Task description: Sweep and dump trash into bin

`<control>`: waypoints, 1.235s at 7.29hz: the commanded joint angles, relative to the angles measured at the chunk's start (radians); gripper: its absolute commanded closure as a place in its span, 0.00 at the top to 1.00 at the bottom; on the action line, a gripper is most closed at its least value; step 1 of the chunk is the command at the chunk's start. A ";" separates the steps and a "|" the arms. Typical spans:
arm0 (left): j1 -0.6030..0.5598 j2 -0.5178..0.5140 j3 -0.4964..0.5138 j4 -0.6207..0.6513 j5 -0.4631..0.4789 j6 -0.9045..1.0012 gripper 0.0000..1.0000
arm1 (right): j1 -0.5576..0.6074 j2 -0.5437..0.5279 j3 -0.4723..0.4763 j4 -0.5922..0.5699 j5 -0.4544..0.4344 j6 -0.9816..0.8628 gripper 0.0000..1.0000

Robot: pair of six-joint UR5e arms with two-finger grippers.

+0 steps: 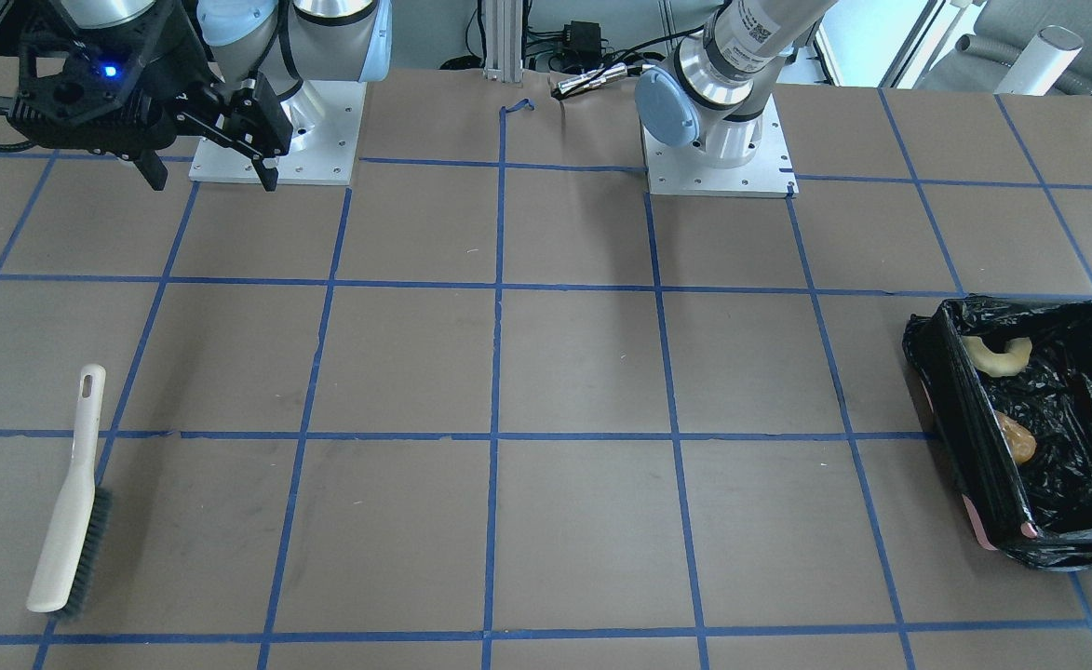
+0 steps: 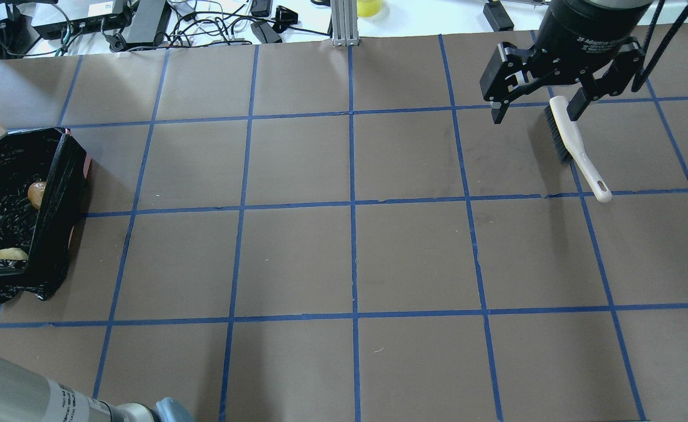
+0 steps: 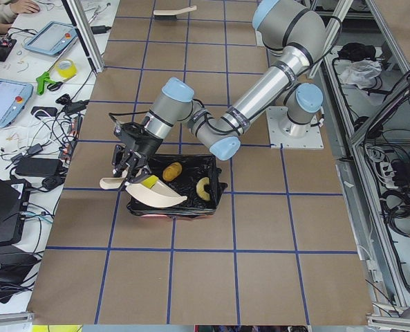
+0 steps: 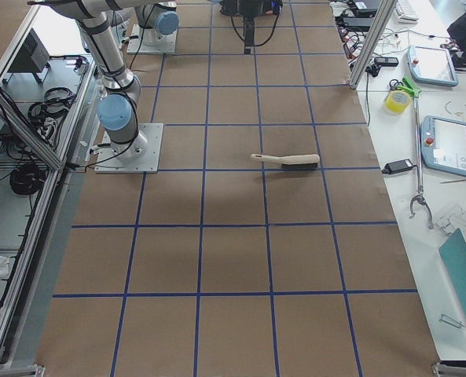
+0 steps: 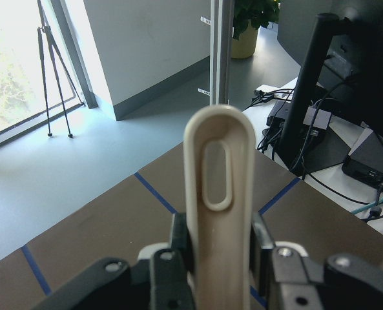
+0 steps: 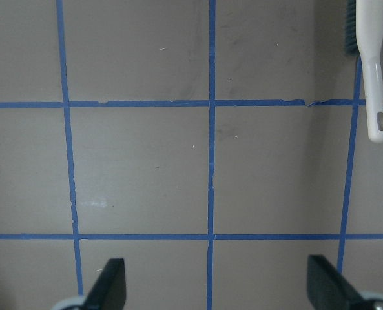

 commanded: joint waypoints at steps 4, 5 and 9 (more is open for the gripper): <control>-0.054 0.043 -0.049 0.138 0.052 0.123 0.00 | 0.000 0.001 0.002 -0.002 -0.001 0.000 1.00; -0.054 0.046 -0.050 0.158 0.050 0.130 0.00 | 0.000 0.002 0.002 0.000 -0.004 -0.002 1.00; -0.057 0.031 -0.050 0.247 0.047 0.199 0.00 | -0.003 0.002 0.005 0.003 -0.019 -0.017 1.00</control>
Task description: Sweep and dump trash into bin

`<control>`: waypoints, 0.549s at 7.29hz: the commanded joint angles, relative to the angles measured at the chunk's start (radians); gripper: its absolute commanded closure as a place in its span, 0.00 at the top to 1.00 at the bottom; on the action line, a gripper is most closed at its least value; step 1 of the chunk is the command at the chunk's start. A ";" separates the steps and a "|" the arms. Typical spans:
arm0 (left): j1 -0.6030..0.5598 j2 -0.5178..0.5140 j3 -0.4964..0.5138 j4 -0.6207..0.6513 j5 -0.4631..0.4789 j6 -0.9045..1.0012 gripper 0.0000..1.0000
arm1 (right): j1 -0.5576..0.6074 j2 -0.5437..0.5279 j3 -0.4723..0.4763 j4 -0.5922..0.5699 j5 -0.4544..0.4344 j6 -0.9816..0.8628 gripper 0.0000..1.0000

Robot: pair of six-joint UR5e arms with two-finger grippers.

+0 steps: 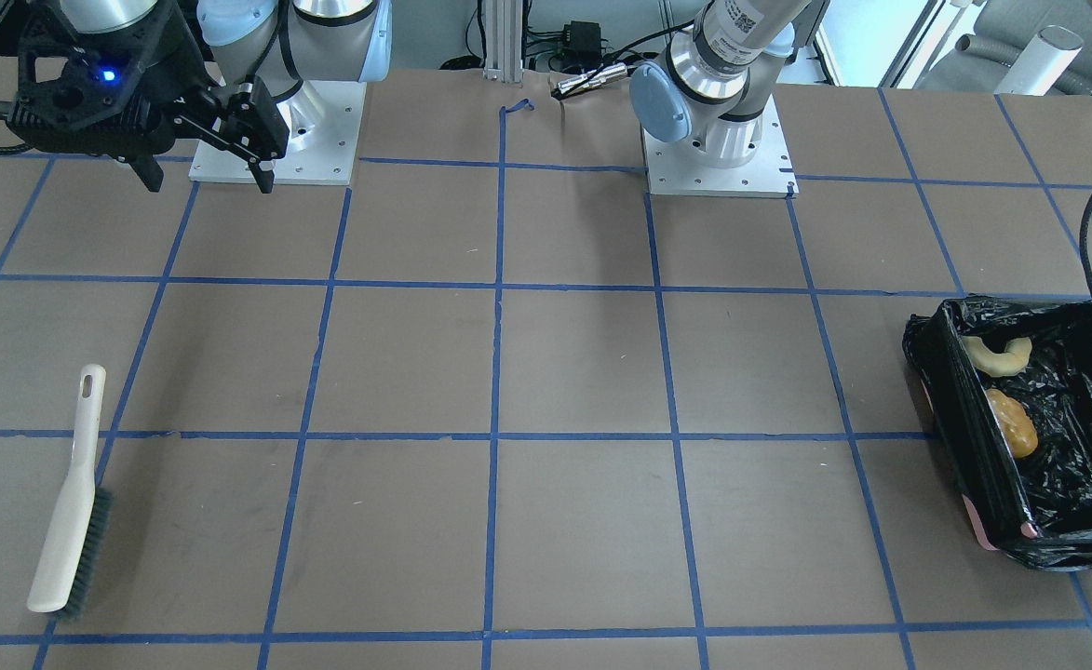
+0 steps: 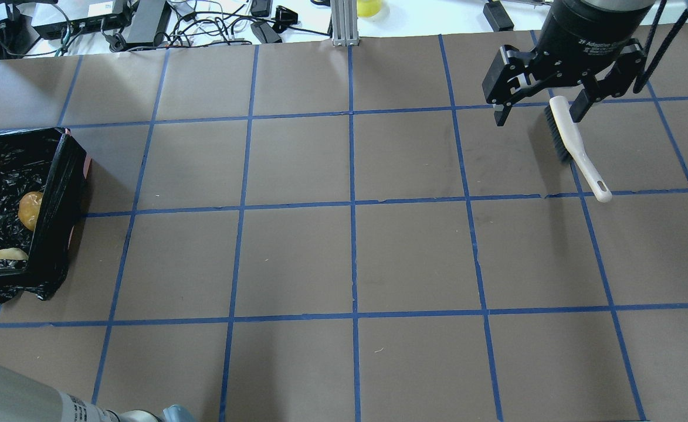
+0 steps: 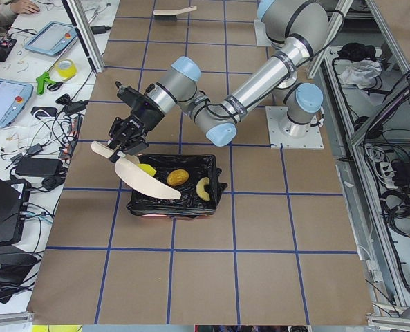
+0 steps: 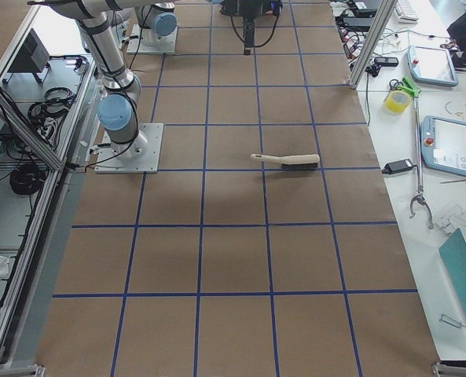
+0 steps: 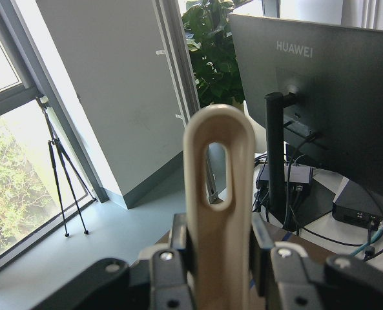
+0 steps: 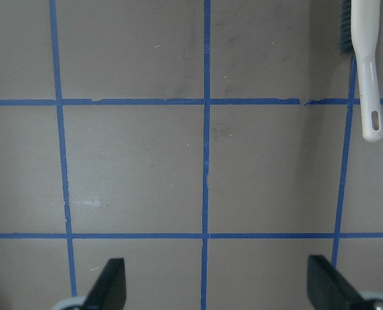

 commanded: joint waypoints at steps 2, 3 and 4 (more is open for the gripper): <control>-0.034 -0.013 -0.016 0.034 0.001 0.024 0.00 | 0.001 0.000 0.001 -0.001 -0.002 -0.007 1.00; -0.045 -0.020 -0.035 0.083 0.004 0.026 0.00 | 0.001 0.000 0.001 -0.001 0.003 -0.006 1.00; -0.046 -0.003 -0.062 0.087 0.004 0.027 0.00 | -0.002 0.000 0.001 -0.001 -0.003 -0.007 1.00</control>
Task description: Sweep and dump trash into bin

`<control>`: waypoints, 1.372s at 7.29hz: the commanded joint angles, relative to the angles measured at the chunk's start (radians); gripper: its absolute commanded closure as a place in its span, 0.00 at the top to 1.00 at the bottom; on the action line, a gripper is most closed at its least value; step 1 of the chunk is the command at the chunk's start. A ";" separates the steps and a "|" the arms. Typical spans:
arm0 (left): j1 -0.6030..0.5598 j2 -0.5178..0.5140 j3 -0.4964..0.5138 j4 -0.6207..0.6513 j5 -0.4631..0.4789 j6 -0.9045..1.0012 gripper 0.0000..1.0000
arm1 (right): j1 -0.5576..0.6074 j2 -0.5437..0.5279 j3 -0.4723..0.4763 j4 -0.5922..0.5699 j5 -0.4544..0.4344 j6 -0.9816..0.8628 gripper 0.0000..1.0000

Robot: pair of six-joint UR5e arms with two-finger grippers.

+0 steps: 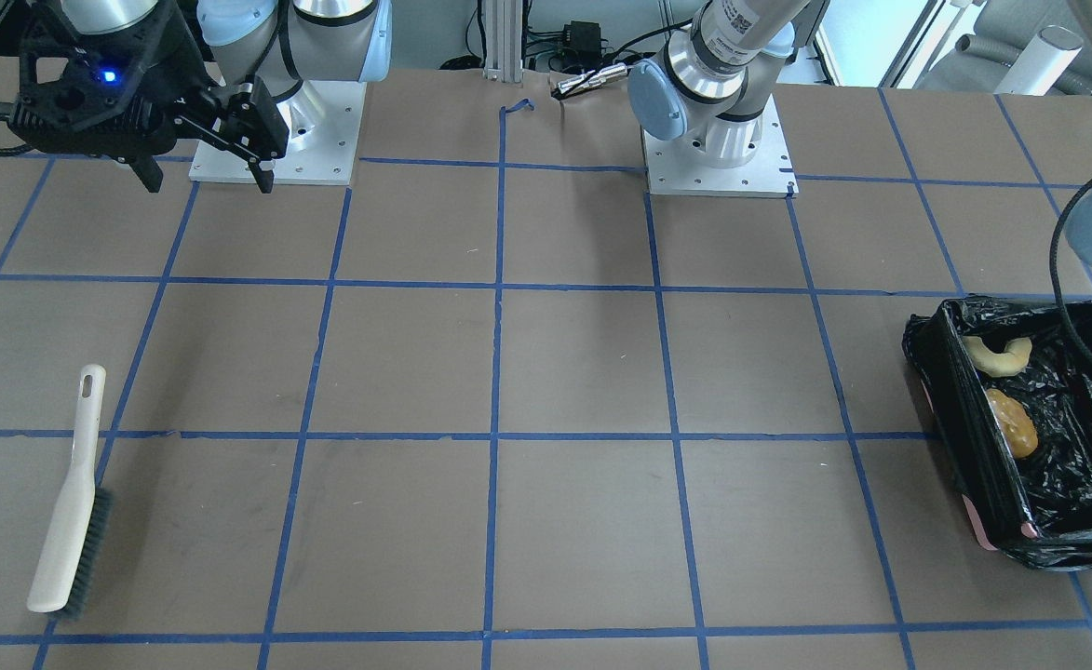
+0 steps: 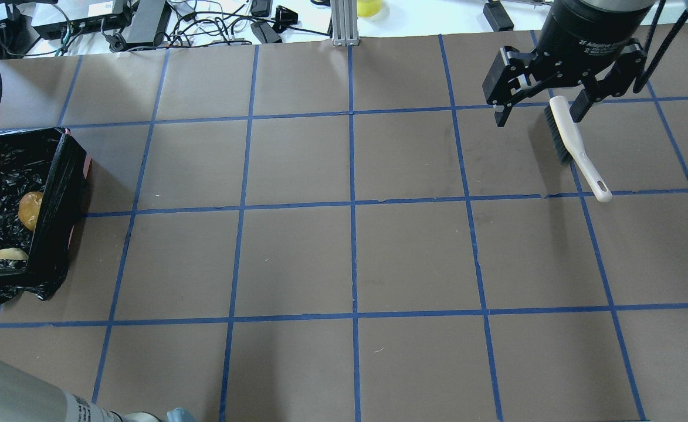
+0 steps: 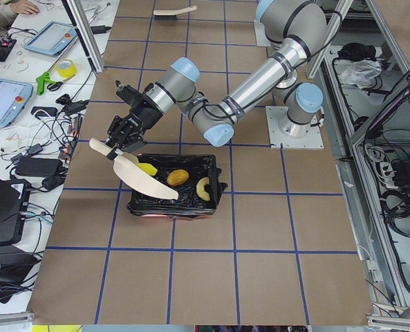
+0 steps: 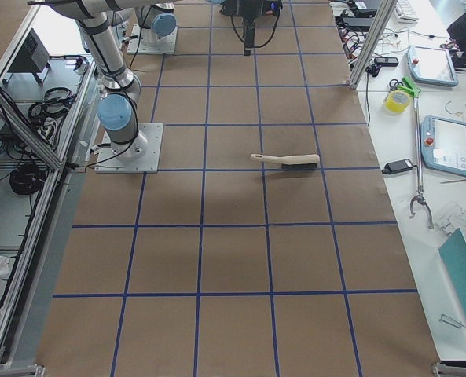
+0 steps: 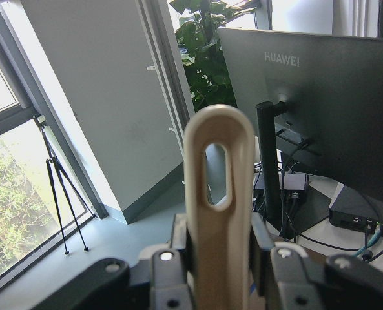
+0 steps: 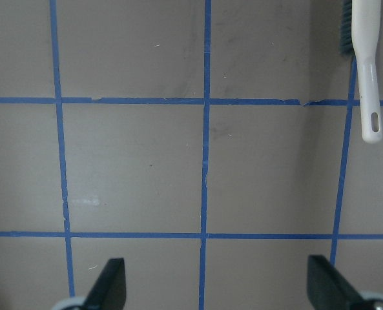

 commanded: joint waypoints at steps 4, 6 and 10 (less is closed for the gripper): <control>-0.006 -0.002 -0.063 0.069 0.003 0.045 0.00 | -0.001 0.008 0.000 0.000 0.003 -0.001 1.00; -0.012 -0.005 -0.072 0.085 0.003 0.016 0.00 | -0.001 0.009 0.002 0.000 0.009 -0.001 1.00; -0.014 -0.010 -0.071 0.166 0.004 0.042 0.00 | -0.001 0.001 0.002 0.004 -0.002 -0.001 1.00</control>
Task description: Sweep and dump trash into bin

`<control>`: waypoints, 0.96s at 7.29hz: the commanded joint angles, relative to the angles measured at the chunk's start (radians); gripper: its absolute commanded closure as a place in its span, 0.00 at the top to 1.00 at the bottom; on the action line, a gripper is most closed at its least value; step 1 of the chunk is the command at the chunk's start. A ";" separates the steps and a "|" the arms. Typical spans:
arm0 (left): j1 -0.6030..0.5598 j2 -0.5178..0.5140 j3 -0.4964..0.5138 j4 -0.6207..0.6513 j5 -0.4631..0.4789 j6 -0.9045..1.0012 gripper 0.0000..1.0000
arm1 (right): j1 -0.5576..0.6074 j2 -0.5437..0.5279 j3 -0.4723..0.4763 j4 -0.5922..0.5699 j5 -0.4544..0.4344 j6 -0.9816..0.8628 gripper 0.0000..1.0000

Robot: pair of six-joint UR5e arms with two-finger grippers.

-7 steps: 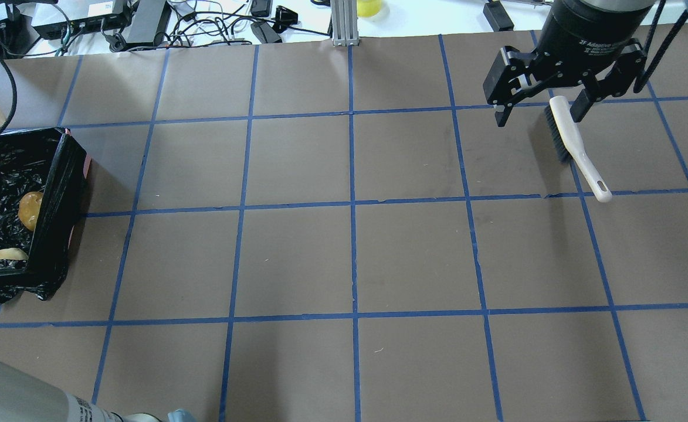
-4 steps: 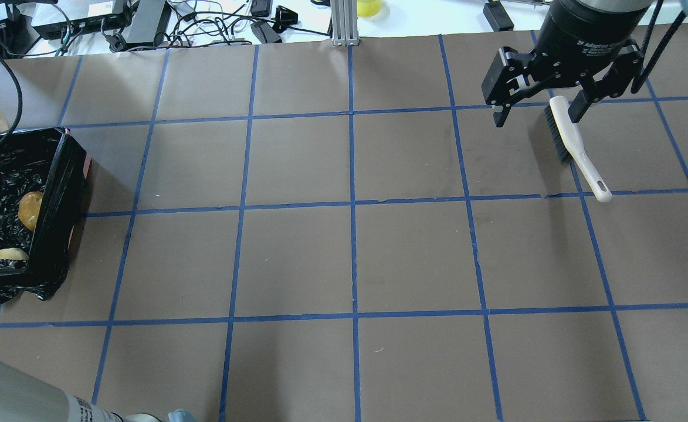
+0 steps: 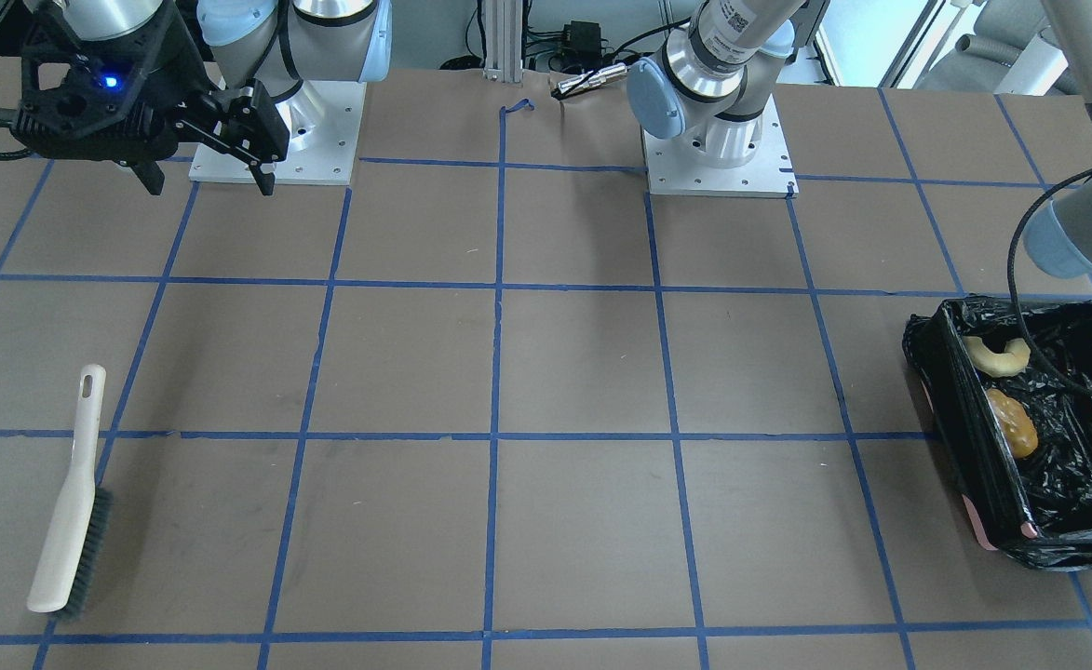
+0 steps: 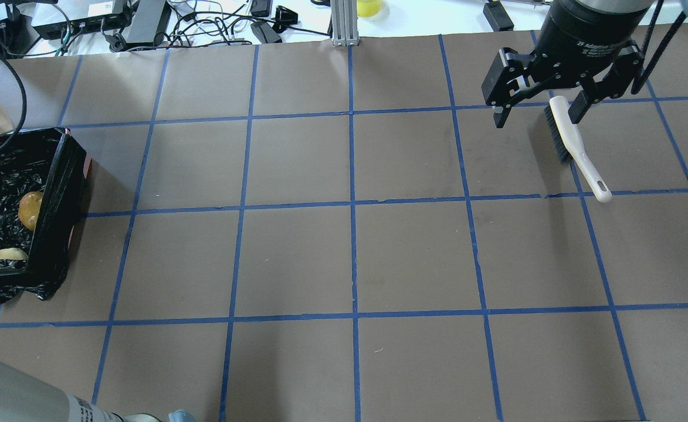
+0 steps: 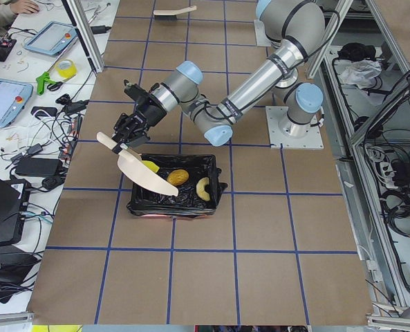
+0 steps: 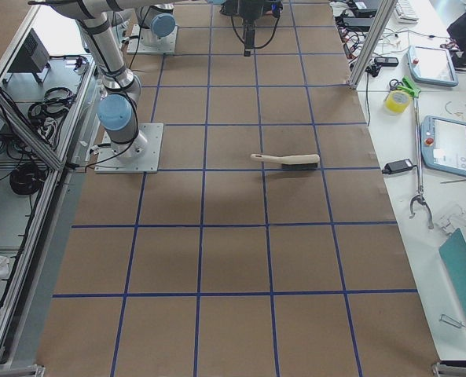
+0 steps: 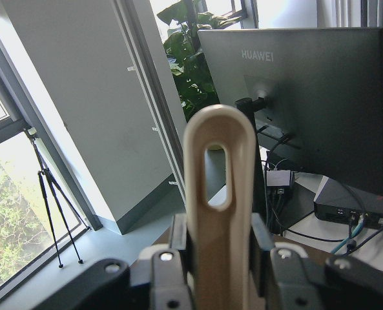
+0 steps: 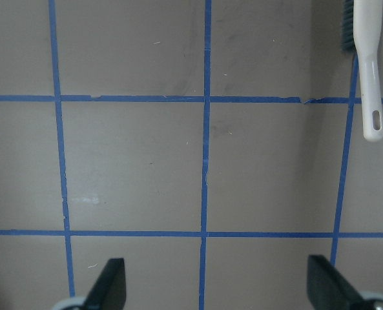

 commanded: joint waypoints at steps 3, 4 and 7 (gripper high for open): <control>-0.001 -0.010 -0.007 0.072 -0.006 0.066 0.00 | 0.000 -0.002 0.000 -0.001 0.001 0.000 1.00; -0.001 -0.010 -0.013 0.102 -0.006 0.121 0.00 | 0.000 -0.002 0.000 0.000 0.001 0.000 1.00; -0.001 -0.016 -0.046 0.165 -0.009 0.174 0.00 | 0.000 -0.001 0.000 -0.001 -0.001 0.000 1.00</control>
